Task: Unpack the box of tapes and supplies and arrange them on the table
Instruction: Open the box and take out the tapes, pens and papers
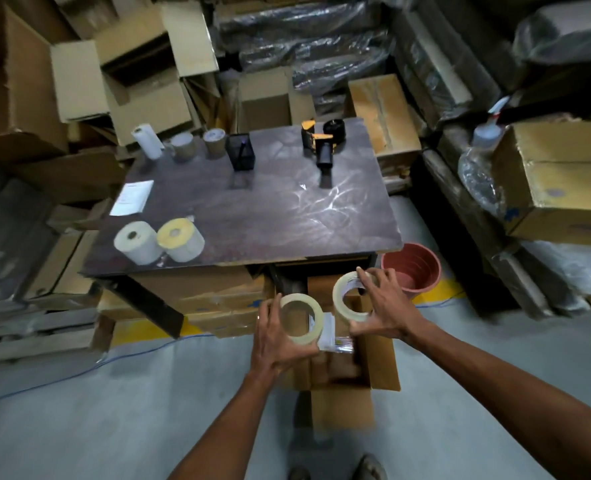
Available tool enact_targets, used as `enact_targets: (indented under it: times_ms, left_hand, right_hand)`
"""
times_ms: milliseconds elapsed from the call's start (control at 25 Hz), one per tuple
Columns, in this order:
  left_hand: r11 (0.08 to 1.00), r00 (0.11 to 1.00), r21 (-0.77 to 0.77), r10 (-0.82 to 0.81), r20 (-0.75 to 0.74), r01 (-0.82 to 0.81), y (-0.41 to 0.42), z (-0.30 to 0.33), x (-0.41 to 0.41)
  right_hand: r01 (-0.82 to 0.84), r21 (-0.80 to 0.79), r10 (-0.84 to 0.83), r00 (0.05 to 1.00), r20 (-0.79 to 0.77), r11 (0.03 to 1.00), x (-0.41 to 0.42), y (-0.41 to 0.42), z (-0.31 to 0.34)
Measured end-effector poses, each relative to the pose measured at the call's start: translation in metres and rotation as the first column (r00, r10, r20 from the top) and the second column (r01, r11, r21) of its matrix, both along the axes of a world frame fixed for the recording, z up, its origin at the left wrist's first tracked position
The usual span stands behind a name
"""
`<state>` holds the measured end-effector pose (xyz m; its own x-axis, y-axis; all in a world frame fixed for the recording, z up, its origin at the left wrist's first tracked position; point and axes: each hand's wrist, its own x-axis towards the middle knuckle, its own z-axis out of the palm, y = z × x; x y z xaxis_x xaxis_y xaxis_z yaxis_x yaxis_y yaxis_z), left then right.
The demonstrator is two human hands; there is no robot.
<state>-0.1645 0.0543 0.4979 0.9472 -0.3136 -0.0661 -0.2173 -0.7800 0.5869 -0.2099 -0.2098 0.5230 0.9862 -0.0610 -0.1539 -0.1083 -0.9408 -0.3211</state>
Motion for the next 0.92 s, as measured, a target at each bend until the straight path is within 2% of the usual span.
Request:
enact_targets:
  times_ms: [200, 360, 640, 920]
  left_hand:
    - [0.990, 0.991, -0.071, 0.122, 0.053, -0.118, 0.011, 0.040, 0.018]
    - [0.985, 0.985, -0.063, 0.167, 0.049, -0.163, 0.015, 0.054, 0.052]
    - [0.981, 0.981, -0.040, 0.192, 0.016, -0.191, 0.024, 0.047, 0.154]
    - [0.985, 0.983, -0.013, 0.174, -0.065, -0.175, 0.039, 0.022, 0.241]
  right_hand:
    - [-0.062, 0.004, 0.062, 0.997, 0.038, 0.998, 0.029, 0.004, 0.039]
    - [-0.112, 0.000, 0.112, 0.992, 0.049, 0.994, 0.063, 0.017, 0.052]
    - [-0.074, -0.004, 0.074, 0.997, 0.038, 0.997, 0.145, 0.035, 0.043]
    - [-0.003, 0.096, 0.007, 0.999, -0.035, 0.995, 0.221, 0.059, 0.017]
